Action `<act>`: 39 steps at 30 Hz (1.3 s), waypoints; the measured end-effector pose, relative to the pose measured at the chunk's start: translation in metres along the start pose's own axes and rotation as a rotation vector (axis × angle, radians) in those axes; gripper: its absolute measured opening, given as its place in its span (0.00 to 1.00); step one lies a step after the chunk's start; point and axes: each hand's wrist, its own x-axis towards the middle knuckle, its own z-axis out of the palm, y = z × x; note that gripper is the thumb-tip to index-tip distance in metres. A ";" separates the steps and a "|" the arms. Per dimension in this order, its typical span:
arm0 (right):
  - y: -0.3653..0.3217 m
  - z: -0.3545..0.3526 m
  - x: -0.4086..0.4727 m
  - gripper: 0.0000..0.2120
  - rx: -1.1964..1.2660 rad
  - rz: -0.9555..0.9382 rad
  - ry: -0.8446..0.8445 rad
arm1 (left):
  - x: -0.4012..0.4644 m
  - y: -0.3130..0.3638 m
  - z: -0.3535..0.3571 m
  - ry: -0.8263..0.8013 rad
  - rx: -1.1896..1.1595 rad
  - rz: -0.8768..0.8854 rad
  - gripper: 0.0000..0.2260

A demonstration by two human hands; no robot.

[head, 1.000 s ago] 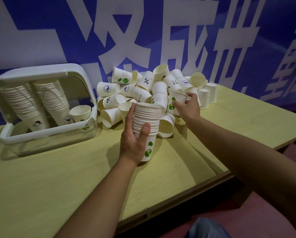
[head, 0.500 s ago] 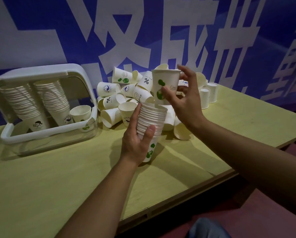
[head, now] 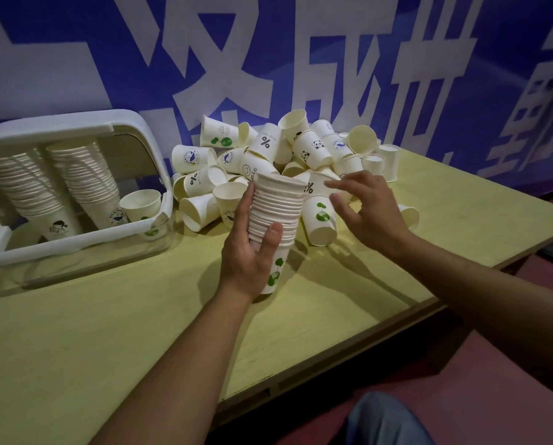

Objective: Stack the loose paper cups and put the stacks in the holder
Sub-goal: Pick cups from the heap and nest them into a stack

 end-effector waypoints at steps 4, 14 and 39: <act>0.037 -0.015 0.004 0.19 -0.426 0.228 -0.187 | 0.000 0.000 -0.001 -0.001 -0.025 -0.004 0.30; 0.074 -0.044 0.001 0.27 -0.669 0.350 -0.429 | 0.000 -0.002 0.000 0.011 -0.047 0.022 0.33; -0.073 -0.085 0.013 0.26 0.177 0.095 -0.033 | -0.027 0.041 0.012 -0.229 0.090 0.034 0.29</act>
